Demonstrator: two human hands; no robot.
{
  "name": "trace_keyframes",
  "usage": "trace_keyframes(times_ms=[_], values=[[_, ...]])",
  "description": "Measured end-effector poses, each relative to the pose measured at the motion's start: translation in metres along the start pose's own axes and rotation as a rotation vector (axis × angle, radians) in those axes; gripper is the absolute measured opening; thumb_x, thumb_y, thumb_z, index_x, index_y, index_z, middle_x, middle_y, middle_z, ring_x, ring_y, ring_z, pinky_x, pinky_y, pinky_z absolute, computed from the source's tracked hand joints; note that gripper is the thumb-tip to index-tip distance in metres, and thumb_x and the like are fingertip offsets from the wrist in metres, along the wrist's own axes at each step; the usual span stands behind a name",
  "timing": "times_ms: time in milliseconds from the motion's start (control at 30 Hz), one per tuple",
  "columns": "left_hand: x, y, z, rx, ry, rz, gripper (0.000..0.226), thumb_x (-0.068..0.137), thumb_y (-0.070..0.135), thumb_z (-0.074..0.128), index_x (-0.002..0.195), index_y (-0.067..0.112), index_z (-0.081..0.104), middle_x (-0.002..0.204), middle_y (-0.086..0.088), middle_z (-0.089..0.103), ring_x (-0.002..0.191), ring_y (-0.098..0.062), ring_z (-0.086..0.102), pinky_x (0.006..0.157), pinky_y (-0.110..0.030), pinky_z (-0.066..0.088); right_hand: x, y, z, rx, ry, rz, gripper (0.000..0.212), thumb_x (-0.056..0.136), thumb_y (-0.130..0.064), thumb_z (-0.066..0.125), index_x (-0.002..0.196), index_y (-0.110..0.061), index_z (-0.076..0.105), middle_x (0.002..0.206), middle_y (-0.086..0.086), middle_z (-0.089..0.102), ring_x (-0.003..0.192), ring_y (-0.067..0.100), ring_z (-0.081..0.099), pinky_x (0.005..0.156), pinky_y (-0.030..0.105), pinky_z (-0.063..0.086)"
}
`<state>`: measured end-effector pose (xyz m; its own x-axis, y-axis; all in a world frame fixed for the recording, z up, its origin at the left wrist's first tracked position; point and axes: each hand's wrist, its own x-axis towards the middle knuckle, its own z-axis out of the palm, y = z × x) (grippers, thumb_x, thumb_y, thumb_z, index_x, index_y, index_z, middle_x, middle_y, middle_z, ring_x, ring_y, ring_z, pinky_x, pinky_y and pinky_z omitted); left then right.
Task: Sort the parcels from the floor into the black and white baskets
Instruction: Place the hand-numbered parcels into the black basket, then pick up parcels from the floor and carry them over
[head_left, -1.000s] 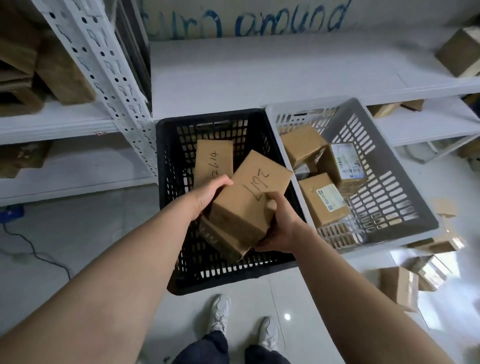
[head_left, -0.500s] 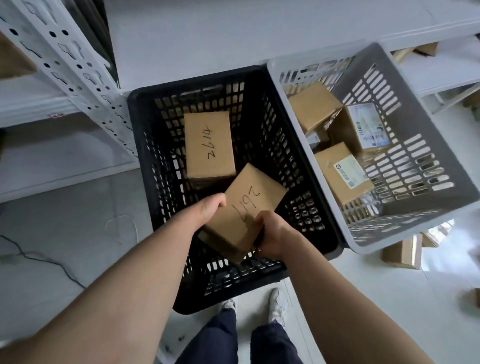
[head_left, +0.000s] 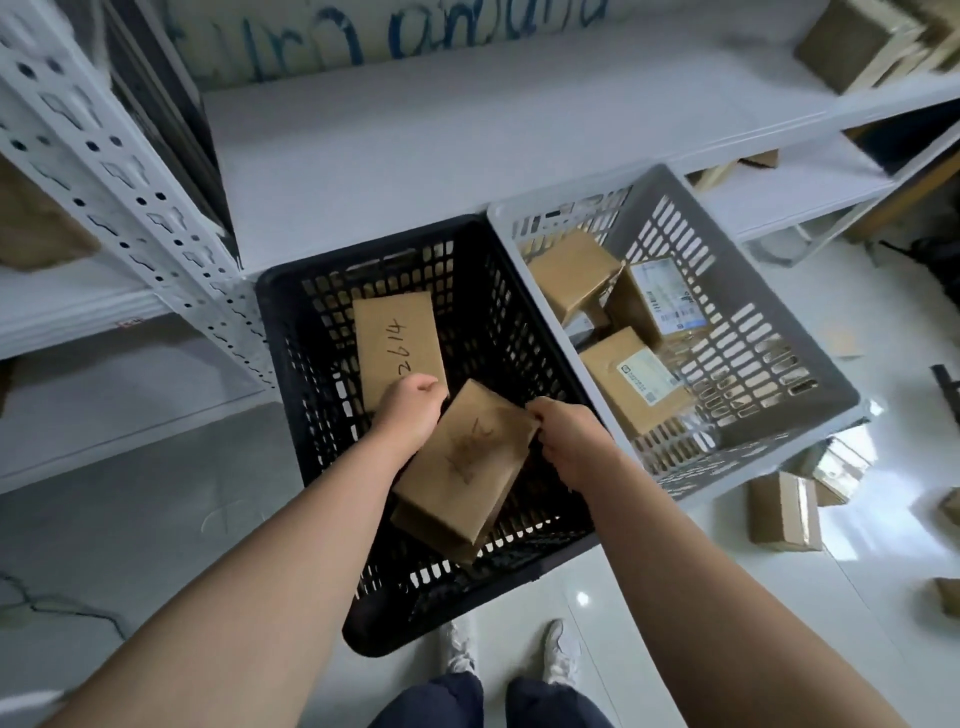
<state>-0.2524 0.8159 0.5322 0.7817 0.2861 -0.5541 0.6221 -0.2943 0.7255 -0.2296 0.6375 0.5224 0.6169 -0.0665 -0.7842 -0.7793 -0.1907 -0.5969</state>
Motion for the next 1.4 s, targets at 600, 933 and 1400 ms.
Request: trace_keyframes(times_ms=[600, 933, 1400], values=[[-0.117, 0.186, 0.209, -0.312, -0.245, 0.247, 0.022, 0.095, 0.013, 0.043, 0.085, 0.014, 0.062, 0.084, -0.006, 0.067, 0.072, -0.016, 0.059, 0.065, -0.029, 0.048, -0.091, 0.014, -0.280, 0.504, 0.253, -0.204, 0.006, 0.091, -0.012, 0.054, 0.086, -0.013, 0.055, 0.072, 0.005, 0.053, 0.062, 0.017, 0.051, 0.059, 0.025, 0.036], [-0.242, 0.238, 0.467, -0.194, -0.466, 0.327, 0.025, 0.094, 0.010, 0.041, 0.081, 0.015, 0.062, 0.083, -0.006, 0.066, 0.068, -0.019, 0.059, 0.061, -0.028, 0.044, -0.136, 0.136, -0.535, 0.663, 0.449, -0.172, 0.011, 0.093, -0.017, 0.054, 0.094, -0.008, 0.059, 0.088, 0.010, 0.059, 0.075, 0.022, 0.055, 0.071, 0.031, 0.046], [-0.314, 0.295, 0.766, 0.030, -0.758, 0.267, 0.022, 0.097, 0.017, 0.044, 0.103, 0.009, 0.063, 0.101, -0.010, 0.067, 0.083, -0.021, 0.061, 0.071, -0.032, 0.049, -0.132, 0.241, -0.798, 0.928, 0.670, -0.060, 0.007, 0.091, -0.014, 0.052, 0.096, -0.010, 0.055, 0.084, 0.008, 0.058, 0.071, 0.021, 0.057, 0.065, 0.029, 0.046]])
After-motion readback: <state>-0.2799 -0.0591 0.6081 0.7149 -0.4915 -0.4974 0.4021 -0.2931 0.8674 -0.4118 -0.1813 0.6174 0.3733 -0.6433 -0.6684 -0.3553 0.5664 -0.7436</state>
